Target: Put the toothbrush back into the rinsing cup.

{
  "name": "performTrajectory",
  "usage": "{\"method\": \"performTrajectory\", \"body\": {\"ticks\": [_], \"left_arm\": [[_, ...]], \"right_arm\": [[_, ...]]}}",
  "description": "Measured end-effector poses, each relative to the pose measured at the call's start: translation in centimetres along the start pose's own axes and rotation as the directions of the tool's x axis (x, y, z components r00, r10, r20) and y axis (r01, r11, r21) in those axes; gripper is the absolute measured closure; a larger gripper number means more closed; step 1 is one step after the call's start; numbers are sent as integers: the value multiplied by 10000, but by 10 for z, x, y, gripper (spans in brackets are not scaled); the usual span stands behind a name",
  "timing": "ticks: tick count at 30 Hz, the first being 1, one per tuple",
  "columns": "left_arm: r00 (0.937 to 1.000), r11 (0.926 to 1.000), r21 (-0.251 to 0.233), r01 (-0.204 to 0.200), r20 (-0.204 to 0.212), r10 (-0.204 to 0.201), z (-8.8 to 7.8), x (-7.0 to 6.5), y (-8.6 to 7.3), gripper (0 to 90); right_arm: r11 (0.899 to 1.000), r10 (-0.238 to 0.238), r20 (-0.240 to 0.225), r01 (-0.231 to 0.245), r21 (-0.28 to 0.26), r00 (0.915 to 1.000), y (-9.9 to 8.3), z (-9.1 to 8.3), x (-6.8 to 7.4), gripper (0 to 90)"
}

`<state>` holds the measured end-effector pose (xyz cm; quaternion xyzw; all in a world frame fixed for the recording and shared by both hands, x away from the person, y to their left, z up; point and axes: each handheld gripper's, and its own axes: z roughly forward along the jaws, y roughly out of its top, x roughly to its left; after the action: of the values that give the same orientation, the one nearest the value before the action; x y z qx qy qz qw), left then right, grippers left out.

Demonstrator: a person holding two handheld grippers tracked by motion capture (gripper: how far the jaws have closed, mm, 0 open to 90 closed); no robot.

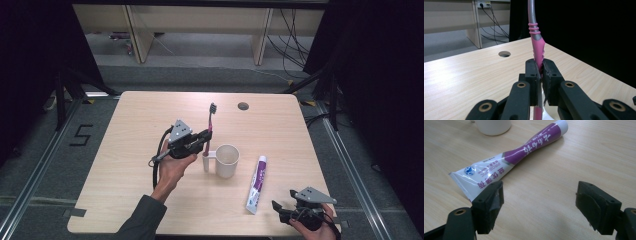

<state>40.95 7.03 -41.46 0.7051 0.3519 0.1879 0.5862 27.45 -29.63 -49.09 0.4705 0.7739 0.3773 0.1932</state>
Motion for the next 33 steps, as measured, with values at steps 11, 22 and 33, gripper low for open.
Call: {"method": "performTrajectory", "body": {"ticks": [11, 22, 33], "left_arm": [[10000, 10000, 73, 42, -31, -42, 4, -1, -14, 825], [9999, 9999, 46, -124, -62, 124, 3, -3, -17, 825], [9998, 9995, 251, -167, -48, 168, -3, -3, -26, 826]], "right_arm": [[9999, -133, 121, 134, -70, 9998, 0, -1, -1, 234], [9999, -117, 117, 118, -86, 9999, 0, -1, -1, 235], [9998, -137, 153, 139, -114, 9998, 0, -1, -1, 234]]}}
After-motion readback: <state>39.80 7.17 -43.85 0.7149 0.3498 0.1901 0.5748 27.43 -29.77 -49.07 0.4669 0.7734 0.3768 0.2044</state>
